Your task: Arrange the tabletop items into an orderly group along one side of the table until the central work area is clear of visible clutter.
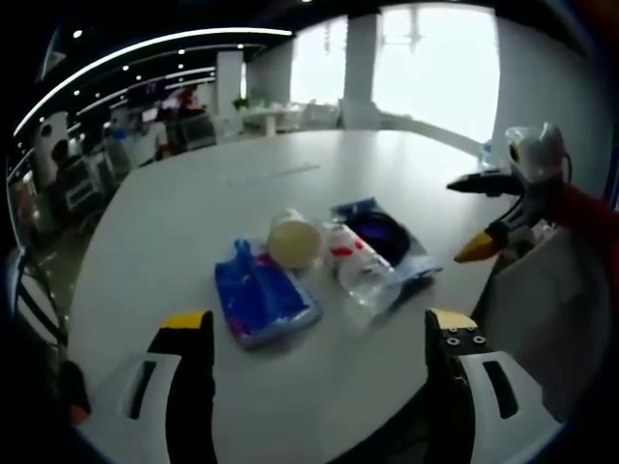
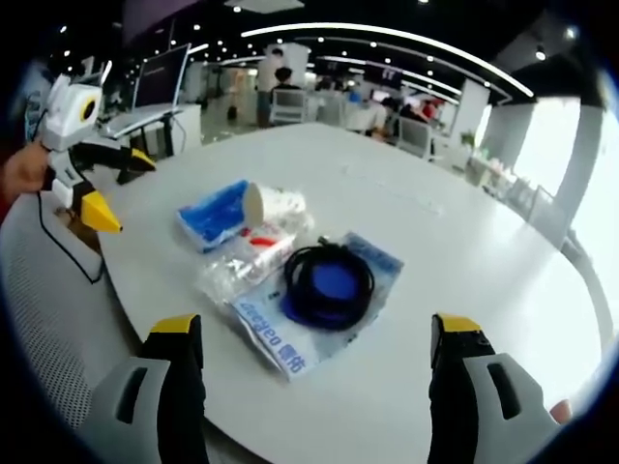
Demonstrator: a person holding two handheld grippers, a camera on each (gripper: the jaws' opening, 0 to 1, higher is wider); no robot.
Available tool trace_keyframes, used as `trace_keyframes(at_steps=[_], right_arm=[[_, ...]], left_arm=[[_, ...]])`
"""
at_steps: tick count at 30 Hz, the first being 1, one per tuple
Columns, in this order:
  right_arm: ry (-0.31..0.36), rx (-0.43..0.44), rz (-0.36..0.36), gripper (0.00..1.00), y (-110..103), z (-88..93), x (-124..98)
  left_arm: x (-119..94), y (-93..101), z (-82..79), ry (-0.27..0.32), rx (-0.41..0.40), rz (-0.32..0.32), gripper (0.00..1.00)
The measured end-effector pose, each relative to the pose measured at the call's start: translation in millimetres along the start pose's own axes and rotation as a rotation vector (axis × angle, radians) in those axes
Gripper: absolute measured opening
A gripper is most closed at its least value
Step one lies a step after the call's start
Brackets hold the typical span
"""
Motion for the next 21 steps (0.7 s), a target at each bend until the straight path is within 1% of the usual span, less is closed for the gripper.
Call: trace_keyframes(at_steps=[6,14,17,21], right_arm=[[0.013,-0.023,-0.001,0.93,3,-12.6,5],[0.019,-0.054,-0.028,0.90,2,-27.8,18],[0.021,-0.071,-0.047,0.85,1,-31.8,22],[0.012,-0.080,-0.062,0.84,-1,-35.2,27]], left_arm=[[0,1.0,-0.3,0.002,0.001,0.007,0.87],[0,-0.3,-1.2,0.009,-0.005,0.004,0.87],[0,-0.3,-1.4,0.010,-0.007,0.005,0.87],[-1,-0.4,-1.6,0.012,-0.011,0.006,0.87]])
Point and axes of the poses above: the point that each gripper's makers call its tool centre point, and the gripper's own axes: x roughly forward along the fingers, y roughly to its right, z roughly out of its underside, the point moved 5 cm from there along -x, roughly backward along the fingers, and after that the axes turned 12 degrees about -z, right-handed, at the moved point
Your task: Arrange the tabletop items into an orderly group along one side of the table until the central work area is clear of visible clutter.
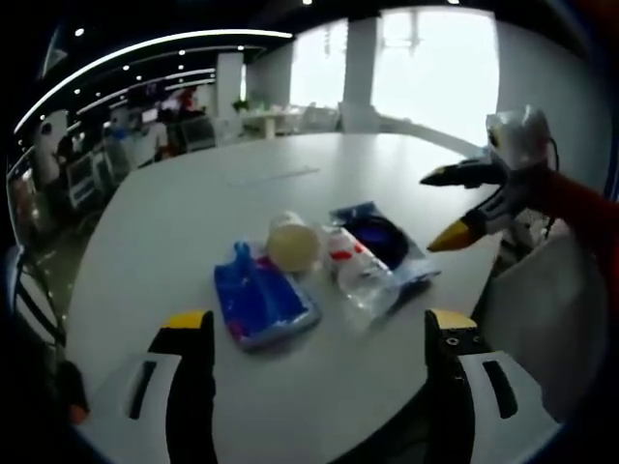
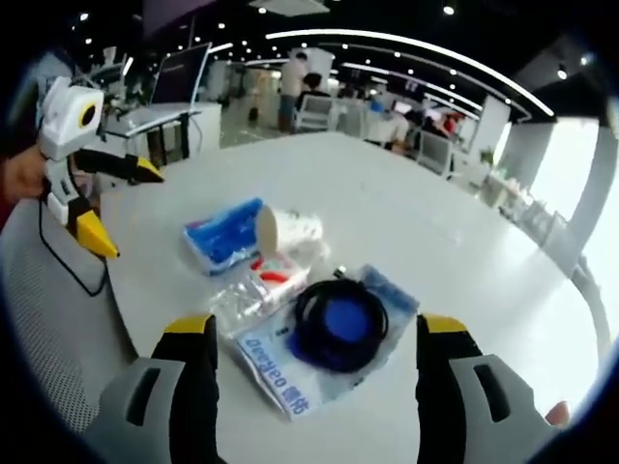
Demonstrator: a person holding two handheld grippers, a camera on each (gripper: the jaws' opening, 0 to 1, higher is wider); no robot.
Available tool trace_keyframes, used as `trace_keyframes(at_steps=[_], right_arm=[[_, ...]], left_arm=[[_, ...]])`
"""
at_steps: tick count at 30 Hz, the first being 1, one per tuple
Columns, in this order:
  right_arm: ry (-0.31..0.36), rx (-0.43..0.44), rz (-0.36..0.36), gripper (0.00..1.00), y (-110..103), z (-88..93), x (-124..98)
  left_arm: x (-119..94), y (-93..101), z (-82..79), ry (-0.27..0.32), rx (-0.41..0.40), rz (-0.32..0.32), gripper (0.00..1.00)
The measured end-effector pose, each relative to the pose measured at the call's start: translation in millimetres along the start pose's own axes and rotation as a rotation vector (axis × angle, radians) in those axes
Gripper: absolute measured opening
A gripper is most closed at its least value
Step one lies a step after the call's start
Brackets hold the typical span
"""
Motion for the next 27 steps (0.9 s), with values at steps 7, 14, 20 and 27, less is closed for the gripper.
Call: trace_keyframes(at_steps=[7,14,20,27], right_arm=[[0.005,-0.013,-0.025,0.82,-2,-8.6,9],[0.015,-0.040,-0.041,0.80,-2,-23.0,19],[0.010,-0.054,-0.060,0.77,-3,-29.1,27],[0.004,-0.075,-0.086,0.74,-5,-38.1,41]], left_arm=[[0,0.4,-0.2,0.001,0.002,0.001,0.87],[0,0.9,0.2,-0.003,0.001,0.004,0.87],[0,0.9,0.0,-0.002,0.000,0.004,0.87],[0,0.9,-0.1,-0.002,-0.003,0.007,0.87]])
Point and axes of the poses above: the point that each gripper's makers call its tool centre point, and the gripper's own axes: x roughly forward along the fingers, y roughly to its right, z roughly out of its underside, the point moved 5 cm from there along -x, roughly backward along the fingers, and after that the axes turned 12 degrees about -z, right-handed, at the moved point
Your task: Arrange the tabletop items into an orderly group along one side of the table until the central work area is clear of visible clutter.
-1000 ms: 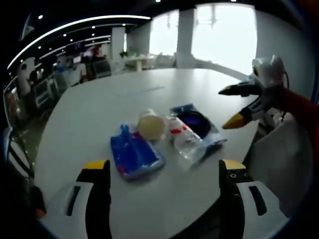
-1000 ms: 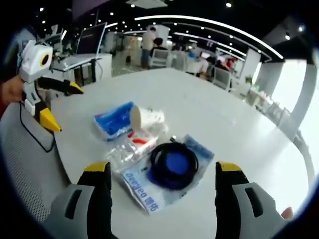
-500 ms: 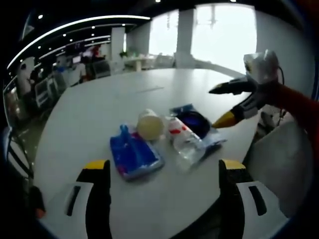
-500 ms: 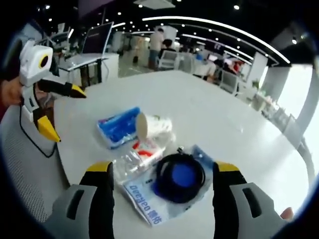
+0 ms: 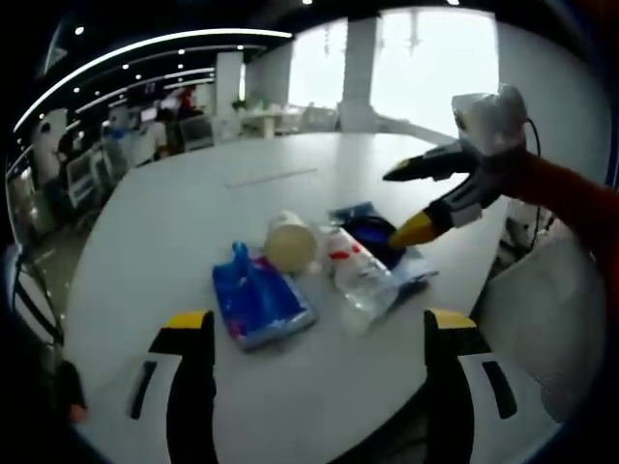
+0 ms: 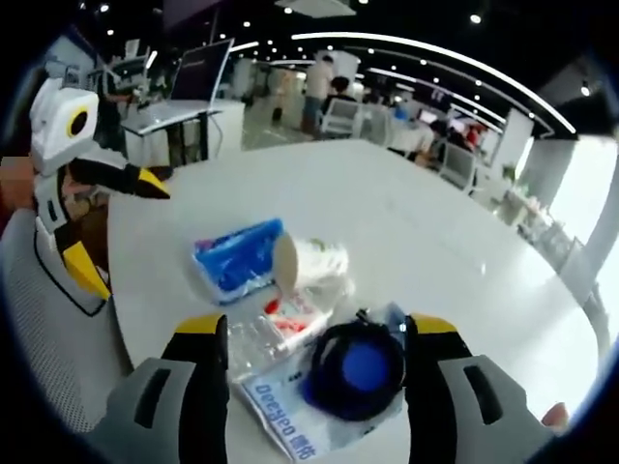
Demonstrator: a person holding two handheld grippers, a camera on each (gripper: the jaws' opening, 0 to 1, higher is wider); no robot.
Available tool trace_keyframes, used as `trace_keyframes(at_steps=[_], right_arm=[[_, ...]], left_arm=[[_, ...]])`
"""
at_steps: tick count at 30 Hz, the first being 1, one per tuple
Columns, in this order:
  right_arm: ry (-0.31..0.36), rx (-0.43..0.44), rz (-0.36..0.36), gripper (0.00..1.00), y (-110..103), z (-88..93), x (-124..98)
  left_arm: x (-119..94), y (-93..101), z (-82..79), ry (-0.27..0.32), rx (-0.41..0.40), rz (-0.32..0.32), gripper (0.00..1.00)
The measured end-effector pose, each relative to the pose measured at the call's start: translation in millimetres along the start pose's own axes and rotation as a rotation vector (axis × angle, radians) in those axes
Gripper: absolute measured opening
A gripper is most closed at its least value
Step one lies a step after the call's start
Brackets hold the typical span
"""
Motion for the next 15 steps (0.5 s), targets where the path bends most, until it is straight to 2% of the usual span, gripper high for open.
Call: trace_keyframes(at_steps=[15], right_arm=[[-0.034,-0.037,-0.040,0.66,4,-14.9,30]], left_arm=[[0,1.8,1.2,-0.008,0.000,0.008,0.86]])
Point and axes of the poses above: the point that each gripper's makers call its tool centre point, and the gripper's own axes: x roughly forward along the fingers, y roughly to its right, z roughly out of its underside, the point moved 5 cm from there along -x, roughly backward along the fingers, and after that the axes turned 12 degrees about -z, right-handed, at the moved point
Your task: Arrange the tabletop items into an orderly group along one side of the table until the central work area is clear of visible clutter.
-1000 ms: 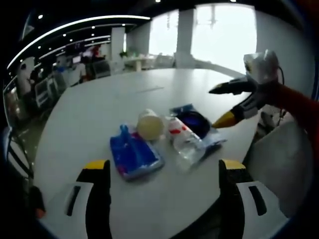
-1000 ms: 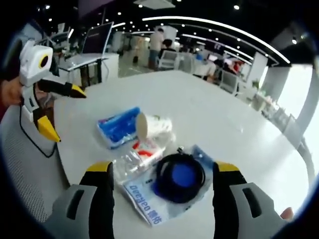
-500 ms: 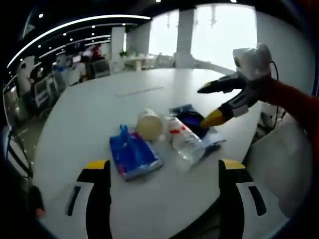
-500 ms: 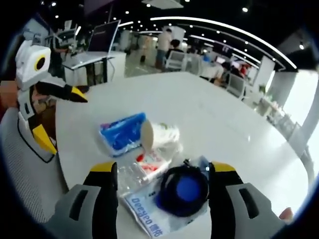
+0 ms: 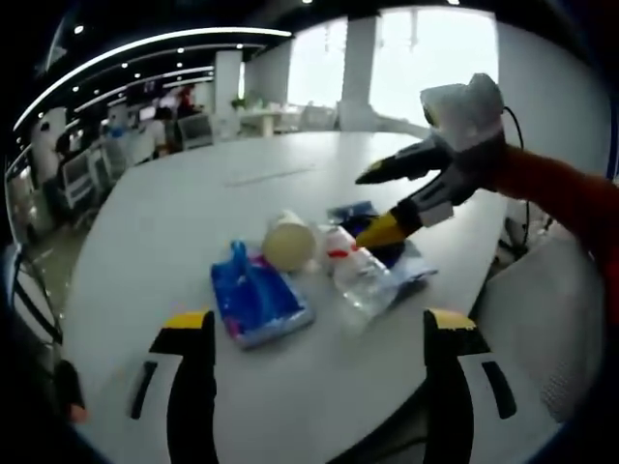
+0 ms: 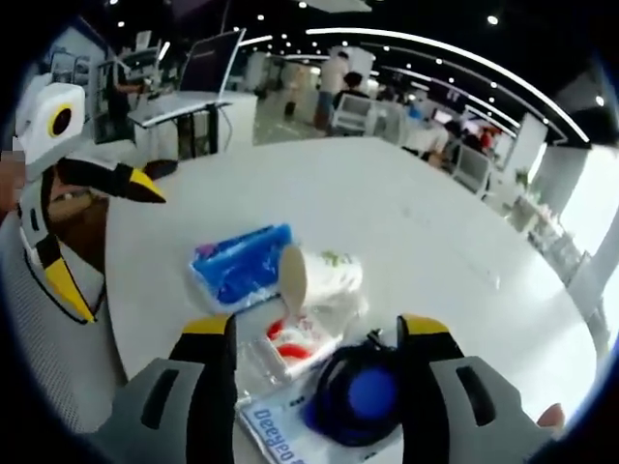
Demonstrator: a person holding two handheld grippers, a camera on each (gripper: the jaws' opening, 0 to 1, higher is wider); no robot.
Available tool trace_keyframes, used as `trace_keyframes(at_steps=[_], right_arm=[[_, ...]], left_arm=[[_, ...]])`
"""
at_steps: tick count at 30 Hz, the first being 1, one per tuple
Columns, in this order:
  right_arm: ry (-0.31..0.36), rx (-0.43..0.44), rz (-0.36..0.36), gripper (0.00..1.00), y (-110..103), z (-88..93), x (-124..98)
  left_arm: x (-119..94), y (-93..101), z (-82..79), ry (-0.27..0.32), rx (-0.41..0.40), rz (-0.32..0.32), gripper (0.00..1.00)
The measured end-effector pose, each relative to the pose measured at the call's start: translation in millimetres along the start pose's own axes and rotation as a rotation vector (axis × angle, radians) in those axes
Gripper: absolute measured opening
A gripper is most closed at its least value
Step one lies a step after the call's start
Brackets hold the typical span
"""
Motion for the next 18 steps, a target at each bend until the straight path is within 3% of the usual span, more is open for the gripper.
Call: trace_keyframes(at_steps=[18], right_arm=[[-0.028,-0.004,-0.044,0.58,4,-7.7,36]], left_arm=[[-1,1.3,0.1,-0.002,-0.013,0.009,0.85]])
Point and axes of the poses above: the point that each gripper's makers call its tool centre point, and the gripper's own axes: x roughly forward along the fingers, y roughly to its right, z roughly out of its underside, the point moved 5 cm from there along -x, roughly backward along the fingers, and after that the axes turned 12 degrees about -z, right-handed, at the moved point
